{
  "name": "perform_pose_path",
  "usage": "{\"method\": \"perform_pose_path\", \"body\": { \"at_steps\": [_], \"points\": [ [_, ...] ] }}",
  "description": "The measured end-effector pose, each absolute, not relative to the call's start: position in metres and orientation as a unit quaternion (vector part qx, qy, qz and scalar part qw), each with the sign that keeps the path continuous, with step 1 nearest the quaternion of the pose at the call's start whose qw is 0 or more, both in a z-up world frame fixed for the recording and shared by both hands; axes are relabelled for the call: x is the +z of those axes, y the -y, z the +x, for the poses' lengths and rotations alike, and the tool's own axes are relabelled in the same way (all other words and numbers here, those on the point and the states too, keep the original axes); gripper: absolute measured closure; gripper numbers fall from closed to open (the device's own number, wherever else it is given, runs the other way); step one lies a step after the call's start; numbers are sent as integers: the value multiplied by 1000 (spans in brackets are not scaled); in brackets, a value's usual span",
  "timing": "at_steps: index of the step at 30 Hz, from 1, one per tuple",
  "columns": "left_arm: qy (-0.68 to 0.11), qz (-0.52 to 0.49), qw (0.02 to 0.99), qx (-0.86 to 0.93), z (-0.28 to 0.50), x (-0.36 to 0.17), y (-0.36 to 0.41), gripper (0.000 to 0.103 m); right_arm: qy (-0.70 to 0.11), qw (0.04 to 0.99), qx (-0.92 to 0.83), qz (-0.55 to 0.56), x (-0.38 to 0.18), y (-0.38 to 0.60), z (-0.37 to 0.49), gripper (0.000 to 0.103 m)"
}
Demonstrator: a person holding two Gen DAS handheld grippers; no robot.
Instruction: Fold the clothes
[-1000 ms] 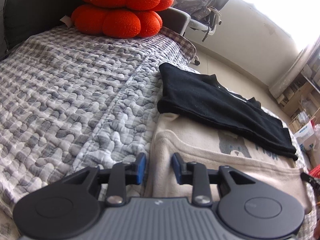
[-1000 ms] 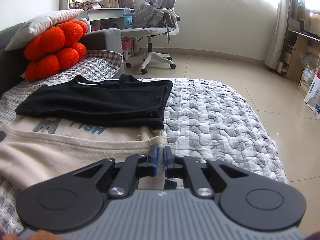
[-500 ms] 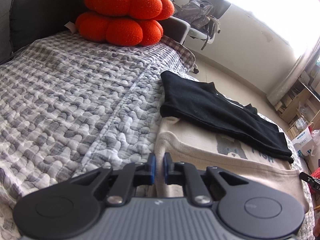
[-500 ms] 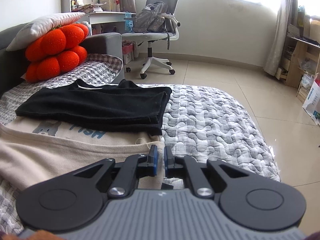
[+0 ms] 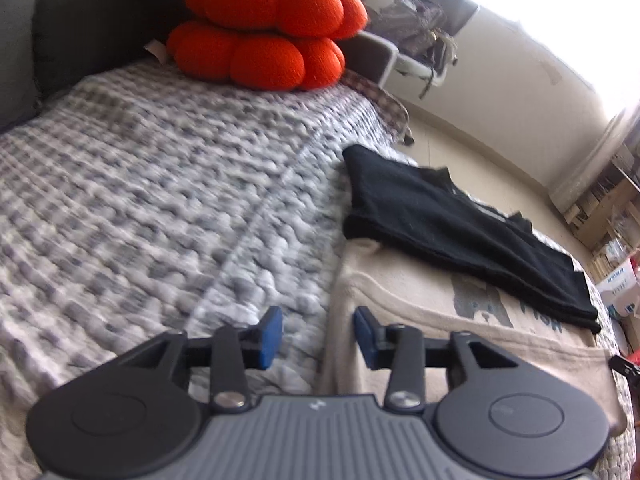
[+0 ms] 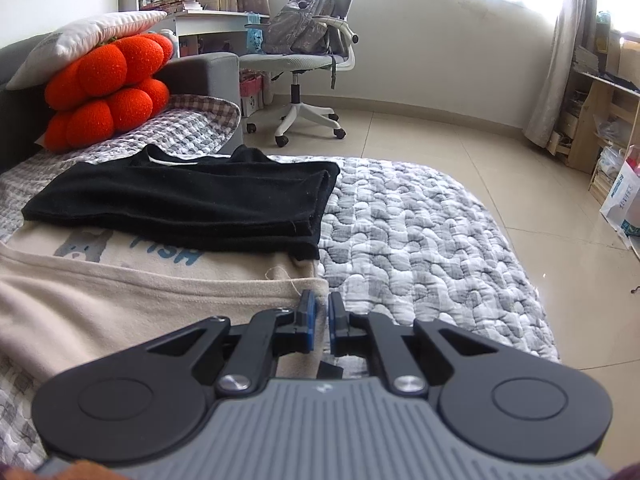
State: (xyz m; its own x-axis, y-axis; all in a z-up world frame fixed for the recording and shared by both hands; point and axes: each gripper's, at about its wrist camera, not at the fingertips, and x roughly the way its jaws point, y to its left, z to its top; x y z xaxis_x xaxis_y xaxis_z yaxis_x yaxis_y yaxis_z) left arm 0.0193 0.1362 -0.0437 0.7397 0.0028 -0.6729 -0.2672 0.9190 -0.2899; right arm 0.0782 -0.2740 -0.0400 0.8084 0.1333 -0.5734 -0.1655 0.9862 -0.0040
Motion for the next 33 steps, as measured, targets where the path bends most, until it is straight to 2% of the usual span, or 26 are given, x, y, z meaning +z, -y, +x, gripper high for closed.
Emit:
{"method": "perform_pose_path", "body": {
  "at_steps": [3, 10, 21, 28, 33],
  "points": [
    [-350, -211, 910, 68, 13, -41, -145, 56, -297, 952, 72, -21, -38, 280, 76, 96],
    [-347, -224, 910, 48, 4, -40, -142, 53, -289, 954, 77, -10, -33, 288, 70, 96],
    [-363, -219, 903, 76, 16, -52, -144, 53, -328, 940, 84, -43, -47, 272, 82, 96],
    [-357, -199, 909, 80, 20, -49, -141, 53, -280, 954, 75, -76, -37, 264, 67, 96],
    [-333, -206, 916, 85, -1, -38, -144, 52, -256, 952, 149, -80, -28, 236, 39, 92]
  ]
}}
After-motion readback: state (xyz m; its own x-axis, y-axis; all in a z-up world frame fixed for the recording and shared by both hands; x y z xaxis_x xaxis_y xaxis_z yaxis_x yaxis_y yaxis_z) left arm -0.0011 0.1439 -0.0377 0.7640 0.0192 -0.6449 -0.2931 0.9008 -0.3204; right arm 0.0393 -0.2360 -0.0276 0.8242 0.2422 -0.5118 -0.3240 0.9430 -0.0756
